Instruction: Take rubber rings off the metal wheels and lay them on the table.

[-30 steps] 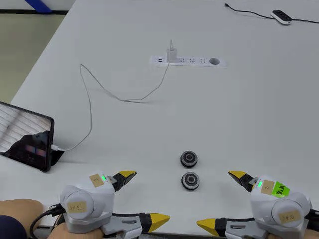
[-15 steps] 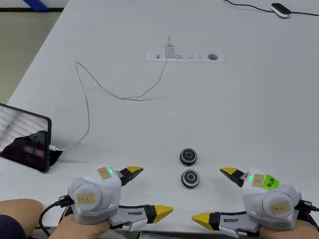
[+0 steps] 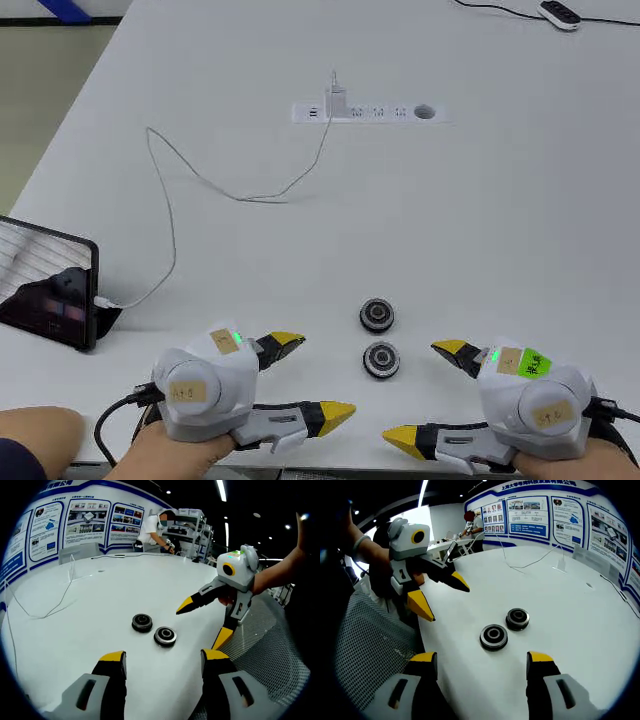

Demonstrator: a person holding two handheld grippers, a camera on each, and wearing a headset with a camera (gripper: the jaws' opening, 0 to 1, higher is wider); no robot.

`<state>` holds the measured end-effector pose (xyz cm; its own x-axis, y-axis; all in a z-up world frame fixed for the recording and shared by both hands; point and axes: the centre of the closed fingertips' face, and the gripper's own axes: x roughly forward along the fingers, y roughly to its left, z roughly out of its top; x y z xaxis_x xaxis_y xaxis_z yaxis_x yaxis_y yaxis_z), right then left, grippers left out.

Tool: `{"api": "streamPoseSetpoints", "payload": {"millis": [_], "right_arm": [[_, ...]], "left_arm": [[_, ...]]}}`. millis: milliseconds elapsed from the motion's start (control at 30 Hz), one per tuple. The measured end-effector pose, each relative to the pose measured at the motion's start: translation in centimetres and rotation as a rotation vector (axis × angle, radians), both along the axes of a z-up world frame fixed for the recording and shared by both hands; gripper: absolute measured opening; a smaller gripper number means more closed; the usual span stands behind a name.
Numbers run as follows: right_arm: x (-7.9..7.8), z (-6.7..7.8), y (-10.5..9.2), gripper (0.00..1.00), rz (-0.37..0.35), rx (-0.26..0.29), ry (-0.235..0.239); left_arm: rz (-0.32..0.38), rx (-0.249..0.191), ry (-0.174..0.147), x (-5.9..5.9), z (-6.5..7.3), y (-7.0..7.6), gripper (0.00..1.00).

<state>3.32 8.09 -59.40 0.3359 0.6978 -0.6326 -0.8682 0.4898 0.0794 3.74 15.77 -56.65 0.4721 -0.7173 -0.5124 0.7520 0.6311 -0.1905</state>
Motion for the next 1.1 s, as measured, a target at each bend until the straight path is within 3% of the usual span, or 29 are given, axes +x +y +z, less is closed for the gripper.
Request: {"api": "streamPoseSetpoints", "payload": {"millis": [600,1100], "right_arm": [[0.4,-0.2,0.5,0.65,0.0,0.012,0.011],[0.8,-0.1,0.6,0.47,-0.013,0.043,0.028]], "left_arm": [[-0.081,0.026,-0.017,1.5,-0.3,-2.6,0.45],[-0.162,0.079,-0.031,2.3,-1.2,-4.3,0.26]]}}
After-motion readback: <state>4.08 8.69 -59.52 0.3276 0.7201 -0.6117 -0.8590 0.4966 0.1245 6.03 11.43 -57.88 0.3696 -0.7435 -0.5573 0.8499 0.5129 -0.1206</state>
